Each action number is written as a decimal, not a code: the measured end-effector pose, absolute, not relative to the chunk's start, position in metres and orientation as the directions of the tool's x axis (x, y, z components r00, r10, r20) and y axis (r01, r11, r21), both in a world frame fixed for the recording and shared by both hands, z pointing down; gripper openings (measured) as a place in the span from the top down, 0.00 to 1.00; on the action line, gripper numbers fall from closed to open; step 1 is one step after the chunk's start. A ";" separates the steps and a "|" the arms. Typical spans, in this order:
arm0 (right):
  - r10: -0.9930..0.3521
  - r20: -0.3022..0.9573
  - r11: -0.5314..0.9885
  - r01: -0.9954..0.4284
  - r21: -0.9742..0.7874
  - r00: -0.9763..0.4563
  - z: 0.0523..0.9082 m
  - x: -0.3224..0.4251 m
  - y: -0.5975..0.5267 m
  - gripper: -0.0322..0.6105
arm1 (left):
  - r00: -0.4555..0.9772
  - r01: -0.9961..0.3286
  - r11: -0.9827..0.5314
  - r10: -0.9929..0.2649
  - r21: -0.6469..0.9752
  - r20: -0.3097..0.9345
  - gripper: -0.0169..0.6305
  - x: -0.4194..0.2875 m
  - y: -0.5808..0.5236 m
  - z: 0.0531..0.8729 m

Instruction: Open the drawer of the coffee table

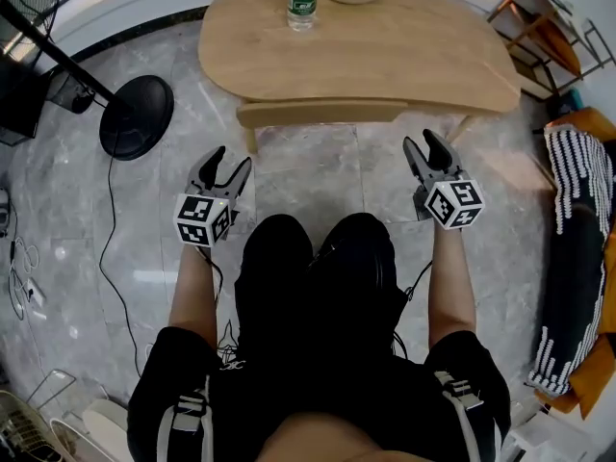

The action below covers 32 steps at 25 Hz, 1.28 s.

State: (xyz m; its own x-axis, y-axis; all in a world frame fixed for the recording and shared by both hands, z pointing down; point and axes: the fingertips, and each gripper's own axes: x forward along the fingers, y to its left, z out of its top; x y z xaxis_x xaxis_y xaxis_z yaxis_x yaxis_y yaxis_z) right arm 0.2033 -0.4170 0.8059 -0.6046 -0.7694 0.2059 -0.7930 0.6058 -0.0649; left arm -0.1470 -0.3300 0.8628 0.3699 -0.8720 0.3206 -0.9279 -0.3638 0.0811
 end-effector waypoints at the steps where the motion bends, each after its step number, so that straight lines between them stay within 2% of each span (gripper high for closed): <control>1: -0.758 0.218 0.617 -0.784 -0.064 -0.615 0.809 0.205 -0.419 0.57 | 0.378 -0.924 -0.374 -0.864 0.079 0.334 0.57 -0.146 -0.331 0.868; 11: -0.672 0.348 0.704 -0.709 0.030 -0.653 0.838 0.201 -0.462 0.57 | 0.367 -0.913 -0.407 -0.836 -0.013 0.408 0.57 -0.160 -0.370 0.903; 22: -0.630 0.425 0.718 -0.696 -0.001 -0.650 0.886 0.200 -0.509 0.58 | 0.355 -0.911 -0.411 -0.829 -0.040 0.432 0.57 -0.168 -0.425 0.924; 32: -0.571 0.378 0.783 -0.622 -0.016 -0.729 0.892 0.194 -0.531 0.58 | 0.401 -0.884 -0.467 -0.789 -0.029 0.466 0.57 -0.150 -0.449 0.938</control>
